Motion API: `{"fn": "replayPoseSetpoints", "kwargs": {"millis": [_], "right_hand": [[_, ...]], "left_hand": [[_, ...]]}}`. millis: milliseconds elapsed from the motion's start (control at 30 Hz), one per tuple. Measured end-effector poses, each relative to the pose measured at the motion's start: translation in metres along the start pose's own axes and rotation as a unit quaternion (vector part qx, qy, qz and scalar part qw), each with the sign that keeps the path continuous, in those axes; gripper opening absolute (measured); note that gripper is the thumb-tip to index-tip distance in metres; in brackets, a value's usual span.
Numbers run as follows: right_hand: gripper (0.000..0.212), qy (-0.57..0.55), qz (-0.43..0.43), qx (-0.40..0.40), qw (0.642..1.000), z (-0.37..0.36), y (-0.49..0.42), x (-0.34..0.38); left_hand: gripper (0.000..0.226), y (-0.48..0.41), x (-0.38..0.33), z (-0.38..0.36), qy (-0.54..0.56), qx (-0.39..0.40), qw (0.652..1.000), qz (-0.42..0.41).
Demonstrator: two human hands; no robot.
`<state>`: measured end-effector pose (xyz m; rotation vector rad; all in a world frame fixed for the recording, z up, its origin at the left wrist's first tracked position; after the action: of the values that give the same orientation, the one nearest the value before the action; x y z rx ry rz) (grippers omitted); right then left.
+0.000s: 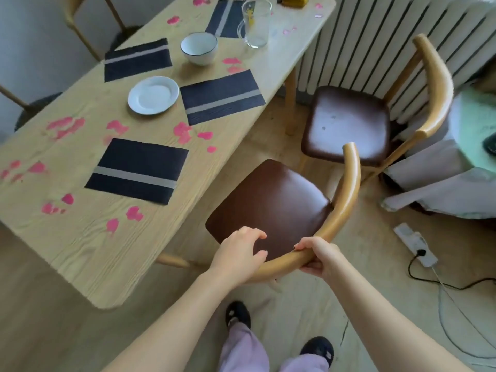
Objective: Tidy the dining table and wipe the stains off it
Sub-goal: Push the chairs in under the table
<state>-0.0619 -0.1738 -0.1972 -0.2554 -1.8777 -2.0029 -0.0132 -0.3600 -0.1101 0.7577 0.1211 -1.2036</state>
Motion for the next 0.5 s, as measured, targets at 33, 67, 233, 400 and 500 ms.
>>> {"fn": "replayPoseSetpoints", "kwargs": {"millis": [33, 67, 233, 400, 500], "right_hand": [[0.043, 0.01, -0.001, 0.01, 1.0, -0.019, -0.005, 0.002], [0.045, 0.02, -0.002, 0.016, 1.0, -0.033, -0.009, 0.003], [0.044, 0.048, -0.003, 0.035, 0.998, -0.102, -0.027, -0.007], [0.059, 0.103, 0.063, -0.025, 0.992, -0.136, -0.036, -0.019], [0.07, 0.152, 0.109, -0.048, 0.981, -0.143, -0.028, -0.014]], "left_hand": [[0.038, 0.0, 0.014, 0.008, -0.008, -0.007, 1.0, 0.0], [0.038, 0.0, 0.022, 0.015, -0.018, -0.014, 1.0, -0.004], [0.039, -0.009, 0.054, 0.041, -0.045, -0.048, 0.998, -0.025], [0.038, -0.014, 0.073, 0.047, -0.052, -0.047, 0.996, -0.048], [0.036, -0.017, 0.084, 0.061, -0.04, -0.073, 0.995, -0.061]]}}
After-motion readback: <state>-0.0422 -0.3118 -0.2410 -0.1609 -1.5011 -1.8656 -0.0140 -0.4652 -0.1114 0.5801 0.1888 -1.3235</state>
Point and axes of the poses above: each hand's wrist, its own y-axis away from the middle knuckle, its own z-axis out of the back of the hand, x = y × z, the point moved 8 cm from there along -y, towards the middle knuckle, and after that the axes turned 2 degrees about -y, right-handed, at the moved point
